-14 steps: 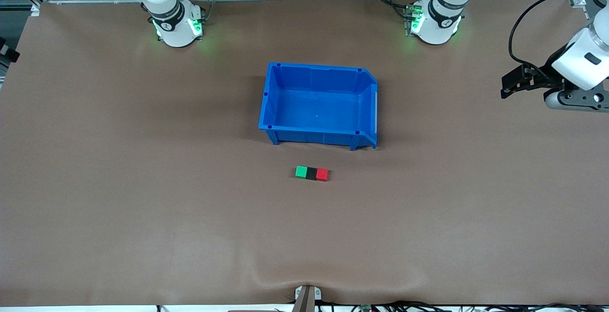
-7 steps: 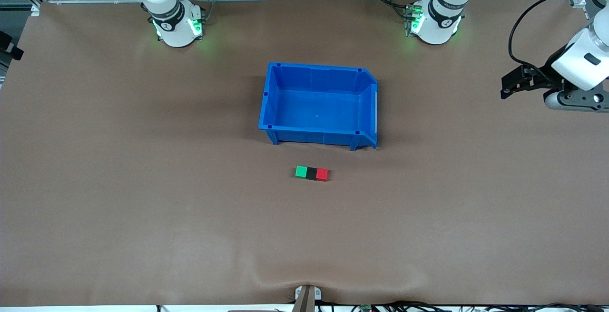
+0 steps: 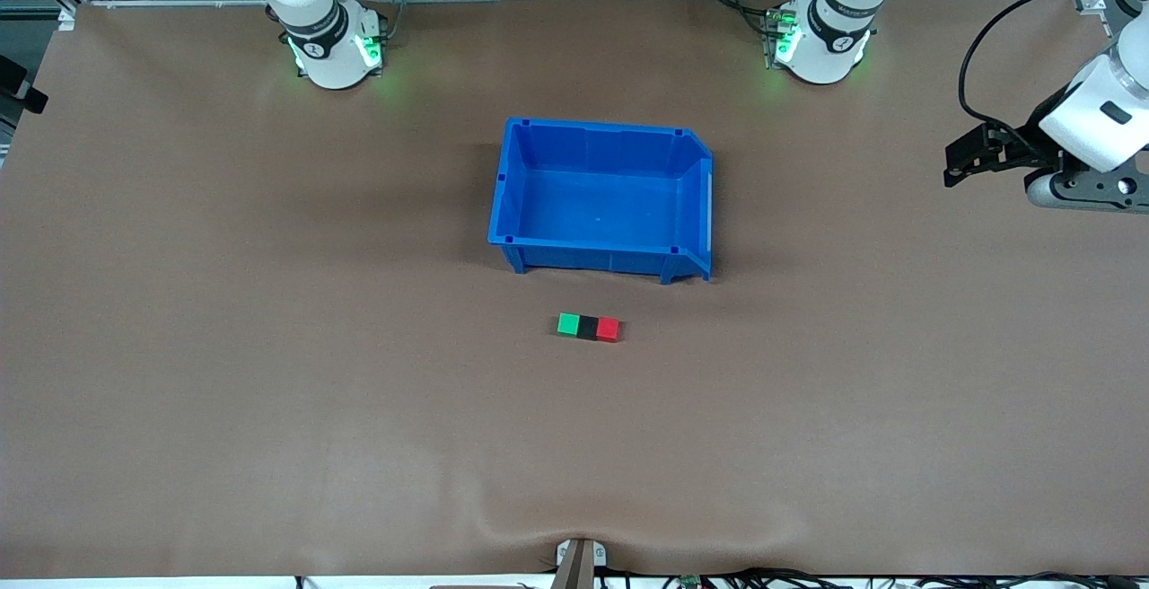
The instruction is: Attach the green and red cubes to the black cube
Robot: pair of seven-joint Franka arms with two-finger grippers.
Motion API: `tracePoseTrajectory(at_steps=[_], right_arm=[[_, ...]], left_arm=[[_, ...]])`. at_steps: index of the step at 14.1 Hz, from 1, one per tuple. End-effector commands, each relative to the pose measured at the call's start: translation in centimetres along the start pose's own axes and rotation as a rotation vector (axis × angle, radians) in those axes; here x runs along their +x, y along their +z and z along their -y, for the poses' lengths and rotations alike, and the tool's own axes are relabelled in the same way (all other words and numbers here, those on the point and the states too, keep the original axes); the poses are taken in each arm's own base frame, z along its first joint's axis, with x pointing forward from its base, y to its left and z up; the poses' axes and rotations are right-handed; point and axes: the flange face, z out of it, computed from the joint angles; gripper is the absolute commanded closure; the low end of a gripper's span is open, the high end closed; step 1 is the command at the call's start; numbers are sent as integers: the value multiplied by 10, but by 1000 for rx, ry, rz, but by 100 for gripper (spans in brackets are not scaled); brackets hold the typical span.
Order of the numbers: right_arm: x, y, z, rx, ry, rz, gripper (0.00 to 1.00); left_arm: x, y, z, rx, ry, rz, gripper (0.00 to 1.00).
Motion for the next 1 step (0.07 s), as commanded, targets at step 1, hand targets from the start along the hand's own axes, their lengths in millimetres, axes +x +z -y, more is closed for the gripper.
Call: tracePoseTrajectory(at_steps=[1], right_arm=[[-8,-2,1,-14,-13,-11,0]], left_arm=[[-4,1,1,11,5,-5,0]])
